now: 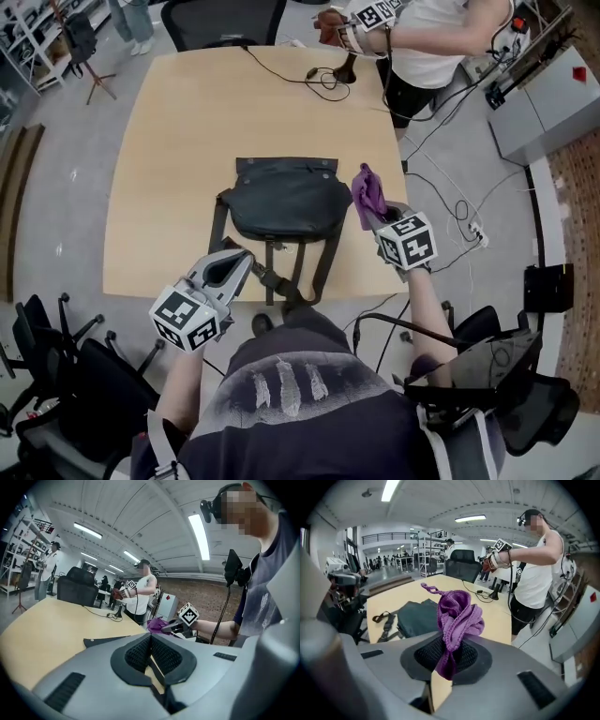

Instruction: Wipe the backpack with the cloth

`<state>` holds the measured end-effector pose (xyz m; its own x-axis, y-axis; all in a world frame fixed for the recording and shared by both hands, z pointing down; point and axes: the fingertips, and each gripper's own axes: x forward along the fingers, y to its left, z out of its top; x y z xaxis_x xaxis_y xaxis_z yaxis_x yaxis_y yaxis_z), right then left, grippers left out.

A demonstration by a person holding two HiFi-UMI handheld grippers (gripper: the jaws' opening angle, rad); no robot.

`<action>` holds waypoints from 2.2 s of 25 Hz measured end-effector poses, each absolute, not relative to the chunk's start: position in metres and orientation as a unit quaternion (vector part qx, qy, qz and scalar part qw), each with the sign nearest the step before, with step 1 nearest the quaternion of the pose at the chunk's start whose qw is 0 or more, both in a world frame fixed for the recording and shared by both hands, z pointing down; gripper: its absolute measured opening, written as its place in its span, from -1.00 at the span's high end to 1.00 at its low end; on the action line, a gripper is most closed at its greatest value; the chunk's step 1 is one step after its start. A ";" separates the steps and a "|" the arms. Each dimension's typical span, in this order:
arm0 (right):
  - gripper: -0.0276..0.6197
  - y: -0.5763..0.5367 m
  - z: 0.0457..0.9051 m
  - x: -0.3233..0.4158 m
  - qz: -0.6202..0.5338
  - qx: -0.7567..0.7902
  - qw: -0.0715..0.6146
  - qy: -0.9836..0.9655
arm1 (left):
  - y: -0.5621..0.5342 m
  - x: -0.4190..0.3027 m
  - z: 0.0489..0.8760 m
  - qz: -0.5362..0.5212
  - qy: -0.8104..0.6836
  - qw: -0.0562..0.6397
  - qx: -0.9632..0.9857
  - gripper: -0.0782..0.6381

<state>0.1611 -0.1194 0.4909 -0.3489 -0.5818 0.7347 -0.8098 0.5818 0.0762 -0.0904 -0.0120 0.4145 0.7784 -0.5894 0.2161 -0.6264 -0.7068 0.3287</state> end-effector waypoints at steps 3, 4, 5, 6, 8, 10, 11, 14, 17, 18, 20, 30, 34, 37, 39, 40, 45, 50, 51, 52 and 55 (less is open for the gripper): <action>0.80 -0.163 0.530 0.175 0.153 0.411 0.420 -0.795 | -0.030 -0.078 0.417 0.063 -0.346 0.207 0.913 0.76; 0.80 -0.175 0.544 0.175 0.159 0.401 0.427 -0.795 | -0.038 -0.073 0.420 0.073 -0.351 0.208 0.910 0.76; 0.80 -0.186 0.559 0.174 0.165 0.389 0.433 -0.796 | -0.046 -0.069 0.423 0.084 -0.357 0.208 0.907 0.76; 0.80 -0.195 0.572 0.170 0.170 0.375 0.439 -0.799 | -0.054 -0.065 0.426 0.094 -0.364 0.209 0.903 0.76; 0.80 -0.201 0.594 0.158 0.178 0.341 0.451 -0.806 | -0.066 -0.060 0.430 0.105 -0.379 0.215 0.894 0.76; 0.80 -0.197 0.602 0.144 0.178 0.311 0.458 -0.814 | -0.073 -0.058 0.435 0.108 -0.393 0.224 0.886 0.76; 0.80 -0.194 0.603 0.137 0.173 0.298 0.462 -0.817 | -0.076 -0.059 0.438 0.110 -0.397 0.229 0.882 0.76; 0.80 -0.182 0.607 0.116 0.147 0.259 0.484 -0.823 | -0.081 -0.060 0.450 0.119 -0.402 0.246 0.874 0.76; 0.80 -0.176 0.608 0.104 0.122 0.242 0.510 -0.816 | -0.088 -0.058 0.457 0.124 -0.399 0.251 0.873 0.76; 0.80 -0.175 0.606 0.100 0.122 0.239 0.513 -0.816 | -0.090 -0.058 0.458 0.125 -0.397 0.250 0.874 0.76; 0.80 -0.172 0.603 0.086 0.126 0.226 0.510 -0.820 | -0.095 -0.059 0.460 0.124 -0.390 0.249 0.878 0.76; 0.80 -0.130 0.602 0.006 0.152 0.178 0.520 -0.822 | -0.098 -0.107 0.463 0.099 -0.365 0.246 0.892 0.76; 0.80 -0.112 0.602 -0.022 0.173 0.167 0.526 -0.816 | -0.092 -0.135 0.469 0.087 -0.361 0.256 0.892 0.76; 0.80 -0.106 0.604 -0.048 0.182 0.160 0.523 -0.817 | -0.092 -0.154 0.477 0.083 -0.360 0.264 0.891 0.76; 0.80 -0.102 0.607 -0.064 0.175 0.149 0.528 -0.817 | -0.093 -0.165 0.481 0.080 -0.361 0.269 0.889 0.76; 0.80 -0.099 0.608 -0.072 0.172 0.139 0.531 -0.818 | -0.094 -0.170 0.483 0.078 -0.363 0.272 0.888 0.76; 0.80 -0.083 0.606 -0.116 0.191 0.088 0.513 -0.832 | -0.096 -0.190 0.488 0.074 -0.372 0.280 0.882 0.76; 0.80 -0.073 0.571 -0.171 0.297 0.026 0.380 -0.876 | -0.098 -0.211 0.488 0.069 -0.392 0.284 0.872 0.76; 0.80 -0.080 0.564 -0.177 0.309 0.029 0.354 -0.882 | -0.098 -0.213 0.488 0.069 -0.395 0.284 0.871 0.76; 0.80 -0.090 0.556 -0.181 0.323 0.037 0.328 -0.887 | -0.099 -0.216 0.488 0.069 -0.397 0.283 0.870 0.76; 0.80 -0.130 0.544 -0.184 0.355 0.070 0.277 -0.890 | -0.098 -0.219 0.490 0.073 -0.401 0.286 0.867 0.76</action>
